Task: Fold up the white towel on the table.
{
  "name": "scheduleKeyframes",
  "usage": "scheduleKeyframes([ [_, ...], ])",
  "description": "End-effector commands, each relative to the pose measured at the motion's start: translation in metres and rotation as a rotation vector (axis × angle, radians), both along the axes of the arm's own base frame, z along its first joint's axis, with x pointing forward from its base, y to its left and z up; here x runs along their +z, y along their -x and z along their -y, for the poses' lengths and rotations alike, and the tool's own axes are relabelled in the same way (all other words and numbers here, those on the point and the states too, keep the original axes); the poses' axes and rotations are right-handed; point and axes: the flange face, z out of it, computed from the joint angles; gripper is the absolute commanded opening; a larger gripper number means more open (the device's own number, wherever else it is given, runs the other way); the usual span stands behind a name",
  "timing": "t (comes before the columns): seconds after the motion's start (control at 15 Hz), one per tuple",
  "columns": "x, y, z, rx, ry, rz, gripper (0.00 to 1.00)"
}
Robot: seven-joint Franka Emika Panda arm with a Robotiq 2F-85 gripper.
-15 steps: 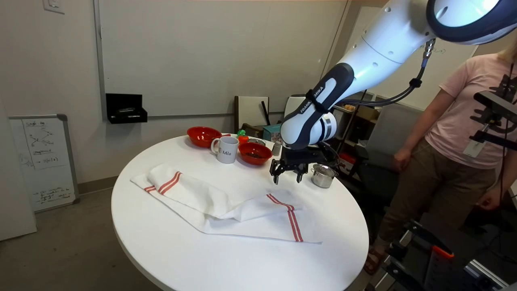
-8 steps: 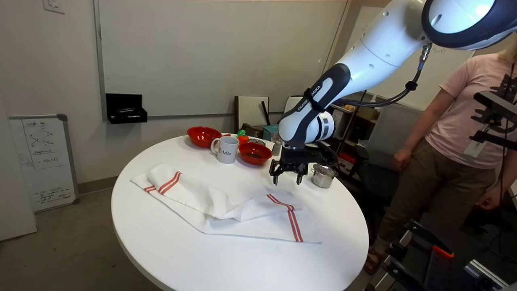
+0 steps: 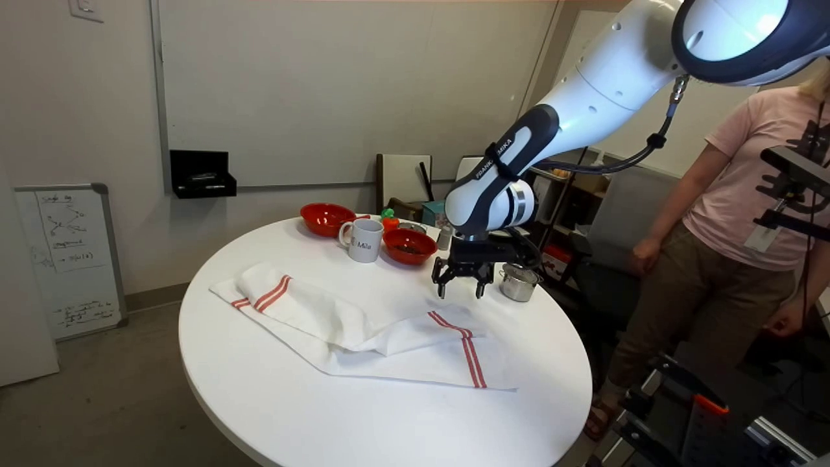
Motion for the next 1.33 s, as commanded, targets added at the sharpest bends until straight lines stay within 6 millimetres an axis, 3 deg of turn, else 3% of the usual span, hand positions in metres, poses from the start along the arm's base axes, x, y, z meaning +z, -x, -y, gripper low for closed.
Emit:
scheduleKeyframes([
  [0.0, -0.0092, -0.0071, -0.0001, -0.031, -0.020, -0.002, 1.00],
  [0.13, -0.0131, -0.0078, -0.0007, -0.033, -0.023, -0.004, 1.00],
  [0.27, -0.0155, -0.0084, -0.0019, -0.030, -0.023, 0.001, 0.73],
  [0.87, -0.0167, -0.0120, -0.0036, -0.036, -0.030, 0.006, 0.06],
  [1.0, -0.0160, -0.0126, -0.0026, -0.041, -0.033, 0.006, 0.00],
  [1.27, -0.0104, -0.0136, 0.0001, -0.052, -0.042, 0.000, 0.01],
])
